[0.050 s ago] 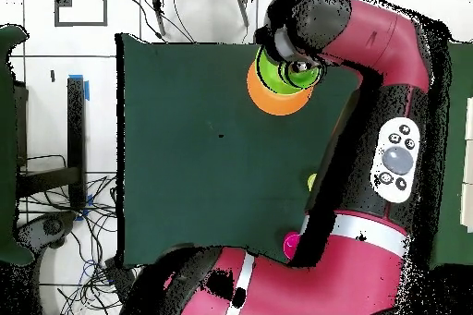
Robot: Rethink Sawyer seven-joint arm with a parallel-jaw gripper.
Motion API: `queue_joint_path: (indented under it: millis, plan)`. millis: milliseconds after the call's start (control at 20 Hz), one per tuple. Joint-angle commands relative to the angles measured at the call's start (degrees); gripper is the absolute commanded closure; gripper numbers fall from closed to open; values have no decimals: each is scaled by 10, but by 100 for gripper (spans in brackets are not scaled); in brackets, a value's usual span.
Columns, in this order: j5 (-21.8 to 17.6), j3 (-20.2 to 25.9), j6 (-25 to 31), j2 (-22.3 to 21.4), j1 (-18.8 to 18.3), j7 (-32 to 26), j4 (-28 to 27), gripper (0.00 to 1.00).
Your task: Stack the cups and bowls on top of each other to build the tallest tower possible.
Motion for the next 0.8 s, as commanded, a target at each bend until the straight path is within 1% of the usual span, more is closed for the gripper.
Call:
queue_joint_path:
  millis: [50, 550, 800]
  plan:
    - [1, 64, -36, 18, 17, -28, 61, 100]
    - [-1, 63, -46, 26, 18, -35, 61, 100]
    - [-1, 62, -42, 25, 18, -37, 61, 100]
